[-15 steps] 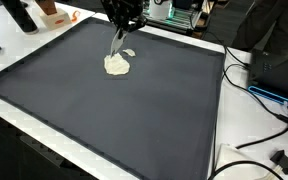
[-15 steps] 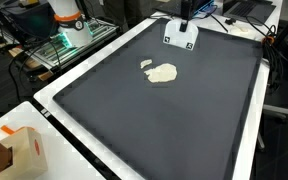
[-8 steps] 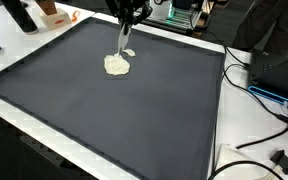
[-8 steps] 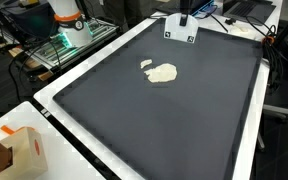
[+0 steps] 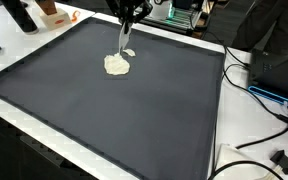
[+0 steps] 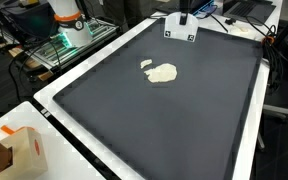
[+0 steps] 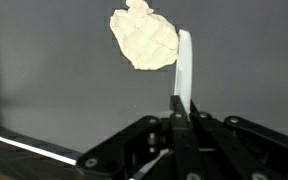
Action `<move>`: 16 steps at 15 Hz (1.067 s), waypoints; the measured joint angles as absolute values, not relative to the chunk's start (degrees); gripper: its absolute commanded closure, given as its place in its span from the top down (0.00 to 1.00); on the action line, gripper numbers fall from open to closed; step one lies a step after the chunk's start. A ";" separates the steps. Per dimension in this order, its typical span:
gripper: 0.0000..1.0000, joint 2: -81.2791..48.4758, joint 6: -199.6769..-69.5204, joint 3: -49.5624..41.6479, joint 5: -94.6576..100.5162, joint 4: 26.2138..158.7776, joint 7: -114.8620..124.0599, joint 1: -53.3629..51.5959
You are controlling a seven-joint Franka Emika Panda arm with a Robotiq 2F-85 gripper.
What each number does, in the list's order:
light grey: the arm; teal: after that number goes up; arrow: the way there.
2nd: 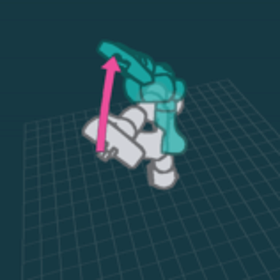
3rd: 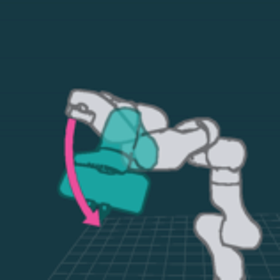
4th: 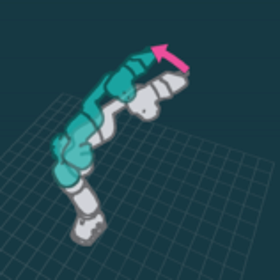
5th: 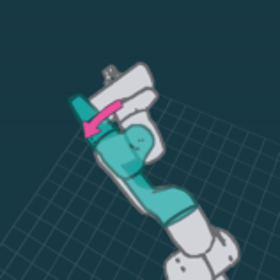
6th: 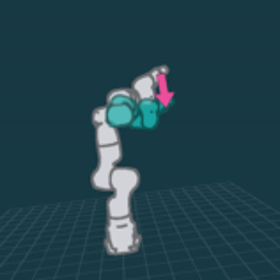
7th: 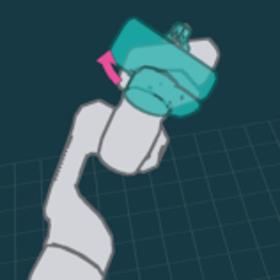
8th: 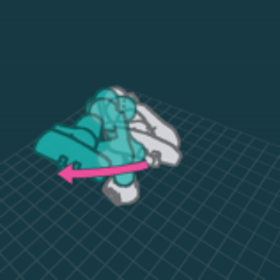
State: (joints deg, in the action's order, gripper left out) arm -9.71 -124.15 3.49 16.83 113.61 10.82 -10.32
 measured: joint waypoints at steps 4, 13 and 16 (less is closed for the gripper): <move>0.01 -9.89 -124.21 3.50 16.83 113.57 10.81 -10.28; 0.01 -15.00 -127.29 3.48 13.92 114.53 3.26 -7.55; 0.01 -15.91 -130.81 3.52 11.33 116.18 -0.59 -6.78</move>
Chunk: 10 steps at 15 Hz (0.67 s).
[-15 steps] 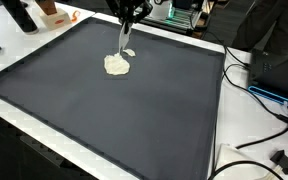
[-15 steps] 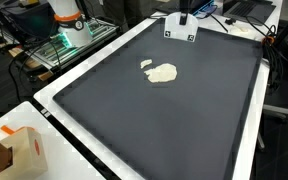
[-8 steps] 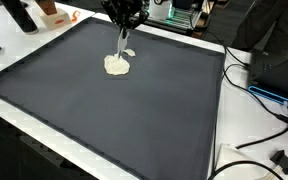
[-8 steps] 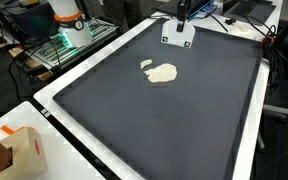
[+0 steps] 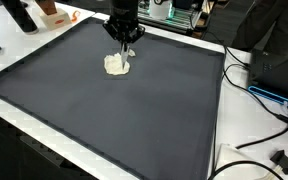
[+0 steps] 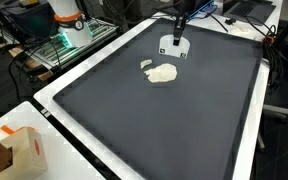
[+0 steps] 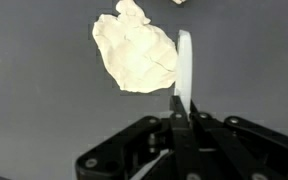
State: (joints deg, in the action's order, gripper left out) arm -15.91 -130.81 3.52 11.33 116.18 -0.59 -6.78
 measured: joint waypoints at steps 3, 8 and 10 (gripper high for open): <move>0.01 -16.45 -133.28 3.52 11.07 118.00 -2.68 -6.34; 0.01 -17.29 -137.07 3.52 11.14 120.03 -5.73 -6.26; 0.01 -17.64 -138.85 3.51 11.48 120.59 -6.01 -6.26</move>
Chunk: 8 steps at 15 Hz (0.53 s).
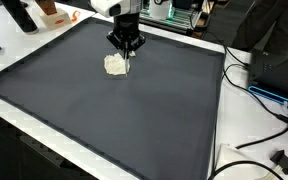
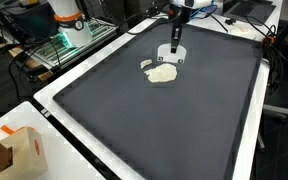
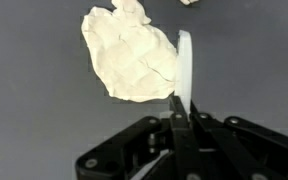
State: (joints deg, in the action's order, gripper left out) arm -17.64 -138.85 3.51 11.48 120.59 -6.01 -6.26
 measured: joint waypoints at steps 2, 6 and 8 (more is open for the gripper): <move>0.01 -18.00 -139.90 3.40 11.61 120.78 -6.01 -6.26; 0.01 -18.38 -140.47 2.90 12.02 120.78 -5.96 -6.26; 0.01 -18.38 -140.48 2.53 12.39 120.78 -5.83 -6.26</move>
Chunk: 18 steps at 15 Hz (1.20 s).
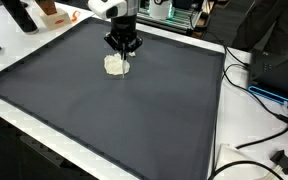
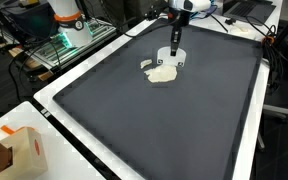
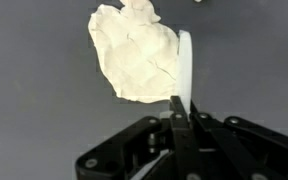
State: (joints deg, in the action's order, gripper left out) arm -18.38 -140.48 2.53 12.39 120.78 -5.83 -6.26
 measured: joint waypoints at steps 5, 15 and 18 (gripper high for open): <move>0.01 -18.59 -141.05 2.12 12.56 120.78 -5.82 -6.18; 0.01 -19.28 -144.90 2.14 11.93 121.80 -6.05 -4.98; 0.01 -19.27 -144.86 2.34 11.49 121.86 -6.67 -4.76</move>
